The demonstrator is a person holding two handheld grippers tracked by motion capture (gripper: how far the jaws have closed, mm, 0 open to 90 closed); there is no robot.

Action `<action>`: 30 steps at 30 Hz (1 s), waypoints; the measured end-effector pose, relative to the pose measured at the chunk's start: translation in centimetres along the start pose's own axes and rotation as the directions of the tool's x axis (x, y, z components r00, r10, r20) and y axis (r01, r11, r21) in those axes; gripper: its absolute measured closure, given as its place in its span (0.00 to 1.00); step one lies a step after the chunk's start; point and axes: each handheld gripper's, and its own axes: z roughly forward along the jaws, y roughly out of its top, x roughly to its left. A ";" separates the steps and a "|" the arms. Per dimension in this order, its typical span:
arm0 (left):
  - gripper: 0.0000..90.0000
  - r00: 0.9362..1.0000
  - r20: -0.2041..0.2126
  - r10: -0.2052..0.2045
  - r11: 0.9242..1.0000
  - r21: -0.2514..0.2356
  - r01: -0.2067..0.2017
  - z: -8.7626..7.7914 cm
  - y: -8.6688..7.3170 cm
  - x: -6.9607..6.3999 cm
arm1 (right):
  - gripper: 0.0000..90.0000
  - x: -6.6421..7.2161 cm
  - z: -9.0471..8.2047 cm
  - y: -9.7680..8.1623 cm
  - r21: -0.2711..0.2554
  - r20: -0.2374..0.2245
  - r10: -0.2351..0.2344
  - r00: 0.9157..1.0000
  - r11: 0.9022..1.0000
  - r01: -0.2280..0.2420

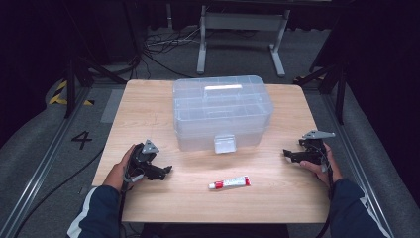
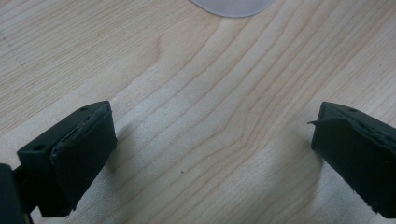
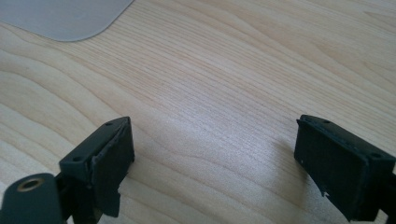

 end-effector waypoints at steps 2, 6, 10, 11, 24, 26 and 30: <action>0.00 1.000 0.000 0.001 1.000 0.000 -0.001 0.0 0.0 0.0 | 0.13 0.0 0.0 0.0 0.000 -0.001 -0.001 1.000 1.000 0.001; 0.00 1.000 0.009 0.008 1.000 0.000 -0.008 0.0 0.0 0.1 | 0.13 0.0 0.0 0.0 0.000 -0.001 -0.001 1.000 1.000 0.001; 0.00 1.000 -0.004 -0.006 1.000 0.002 0.006 -0.1 -0.1 0.2 | 0.13 0.0 0.0 0.0 0.000 -0.005 -0.004 1.000 1.000 0.004; 0.00 1.000 -0.015 -0.010 1.000 0.001 0.010 -0.1 -0.1 0.3 | 0.13 -0.1 0.0 0.0 0.000 -0.006 -0.004 1.000 1.000 0.004; 0.02 0.999 -0.024 -0.026 1.000 -0.006 0.026 -0.5 -0.5 0.4 | 0.29 -0.7 -0.9 0.6 0.021 0.025 -0.059 0.998 0.998 0.058; 0.02 1.000 -0.006 -0.007 1.000 -0.004 0.007 -0.6 -0.6 0.7 | 0.29 -0.5 -1.2 1.0 0.003 0.010 -0.055 0.998 0.998 0.055; 0.02 1.000 0.007 0.008 1.000 -0.002 -0.008 -0.7 -0.7 1.1 | 0.32 0.1 -2.0 1.8 -0.025 0.004 -0.089 0.996 0.996 0.089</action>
